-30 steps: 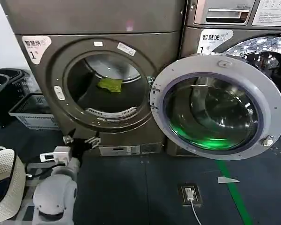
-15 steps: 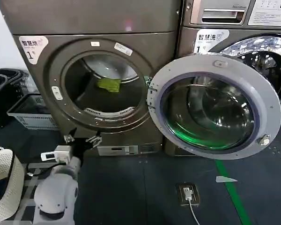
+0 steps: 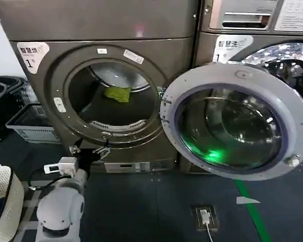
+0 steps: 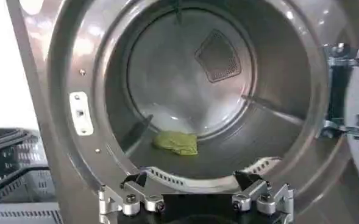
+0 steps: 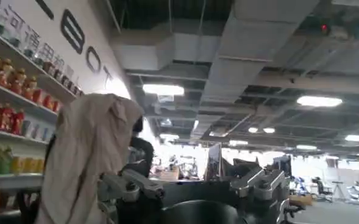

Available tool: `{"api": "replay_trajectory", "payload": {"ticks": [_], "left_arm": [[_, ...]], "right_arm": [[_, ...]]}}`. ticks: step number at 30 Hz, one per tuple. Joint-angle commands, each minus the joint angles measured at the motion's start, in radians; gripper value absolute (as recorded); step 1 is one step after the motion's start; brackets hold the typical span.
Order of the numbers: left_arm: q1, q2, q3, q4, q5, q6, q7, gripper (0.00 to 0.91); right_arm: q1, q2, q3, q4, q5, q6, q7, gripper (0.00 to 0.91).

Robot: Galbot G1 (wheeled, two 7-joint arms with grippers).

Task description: Grasp the clothes from the dryer.

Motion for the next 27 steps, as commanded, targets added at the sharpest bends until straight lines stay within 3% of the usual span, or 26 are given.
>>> {"api": "replay_trajectory", "payload": {"ticks": [1, 27], "left_arm": [[0.001, 0.001, 0.000, 0.001, 0.000, 0.049, 0.001, 0.907], [-0.001, -0.005, 0.002, 0.003, 0.004, 0.049, -0.001, 0.907]], "right_arm": [[0.000, -0.001, 0.001, 0.000, 0.006, 0.004, 0.004, 0.907], [0.015, 0.010, -0.016, 0.003, 0.002, 0.003, 0.004, 0.907]]}}
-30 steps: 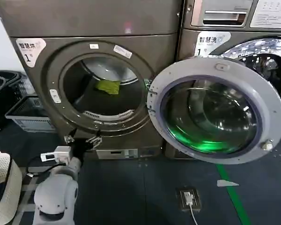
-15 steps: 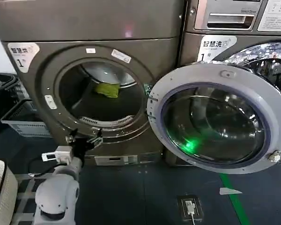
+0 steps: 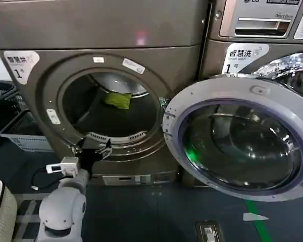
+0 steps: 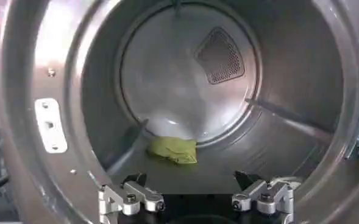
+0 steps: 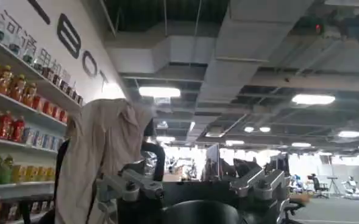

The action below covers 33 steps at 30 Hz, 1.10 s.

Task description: Grasp the clothes from the dryer.

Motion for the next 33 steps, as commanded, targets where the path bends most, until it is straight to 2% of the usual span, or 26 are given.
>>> {"api": "replay_trajectory", "payload": {"ticks": [1, 33], "left_arm": [[0.001, 0.000, -0.001, -0.004, -0.001, 0.049, -0.001, 0.907], [-0.006, 0.007, 0.005, 0.003, 0.000, 0.049, -0.011, 0.907]], "right_arm": [[0.003, 0.002, -0.004, 0.001, 0.001, 0.001, 0.000, 0.907], [0.018, 0.034, -0.030, 0.016, -0.002, 0.009, 0.000, 0.907]]}}
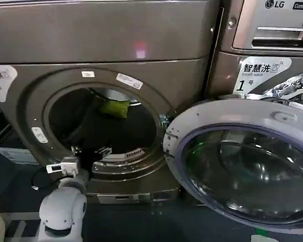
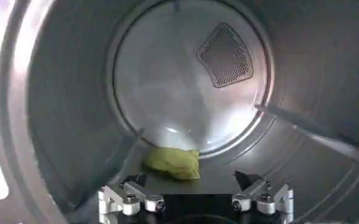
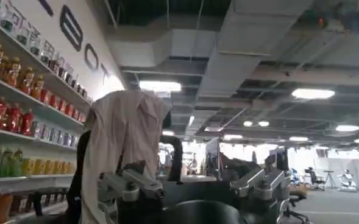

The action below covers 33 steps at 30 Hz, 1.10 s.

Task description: Grasp the clothes from the dryer.

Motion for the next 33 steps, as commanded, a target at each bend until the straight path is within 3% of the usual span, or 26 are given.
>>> {"api": "replay_trajectory", "payload": {"ticks": [1, 33], "left_arm": [[0.000, -0.003, 0.003, 0.005, 0.013, 0.049, -0.002, 0.907], [0.007, -0.002, -0.003, 0.010, 0.000, 0.049, 0.003, 0.907]], "right_arm": [[0.002, 0.002, -0.004, 0.003, -0.001, 0.000, 0.000, 0.907], [-0.013, 0.008, 0.009, -0.017, -0.004, 0.013, 0.000, 0.907]]}}
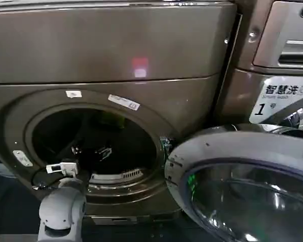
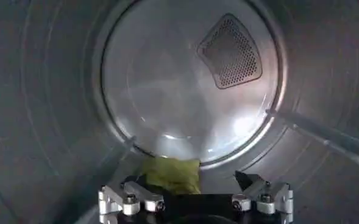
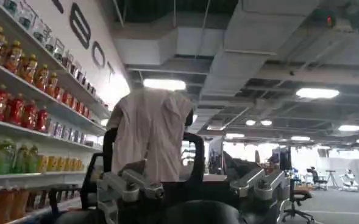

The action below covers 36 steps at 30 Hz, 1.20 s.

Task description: Grasp the clothes from the dryer.

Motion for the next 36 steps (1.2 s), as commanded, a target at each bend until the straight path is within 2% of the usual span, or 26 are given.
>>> {"api": "replay_trajectory", "payload": {"ticks": [1, 15, 25, 31, 34, 36], "left_arm": [[-0.001, 0.000, 0.001, 0.001, 0.001, 0.049, 0.001, 0.907], [0.002, 0.001, 0.001, 0.002, 0.003, 0.049, 0.000, 0.907], [-0.035, -0.003, 0.011, 0.058, 0.056, 0.038, -0.008, 0.907], [-0.163, -0.008, 0.018, 0.234, 0.114, -0.113, -0.015, 0.907], [-0.262, -0.002, 0.011, 0.350, 0.067, -0.113, -0.004, 0.907], [-0.354, -0.004, 0.001, 0.457, 0.092, -0.166, -0.008, 0.907]], "right_arm": [[0.000, 0.000, 0.000, -0.001, 0.000, 0.000, 0.000, 0.907], [-0.004, 0.006, -0.001, -0.002, -0.002, 0.006, 0.001, 0.907], [-0.010, 0.004, -0.001, -0.020, -0.030, 0.038, 0.010, 0.907], [-0.009, 0.003, -0.002, -0.027, -0.031, 0.054, 0.003, 0.907], [-0.006, 0.002, -0.008, -0.028, -0.031, 0.055, 0.001, 0.907], [-0.002, 0.000, -0.016, -0.024, -0.031, 0.055, -0.001, 0.907]]}}
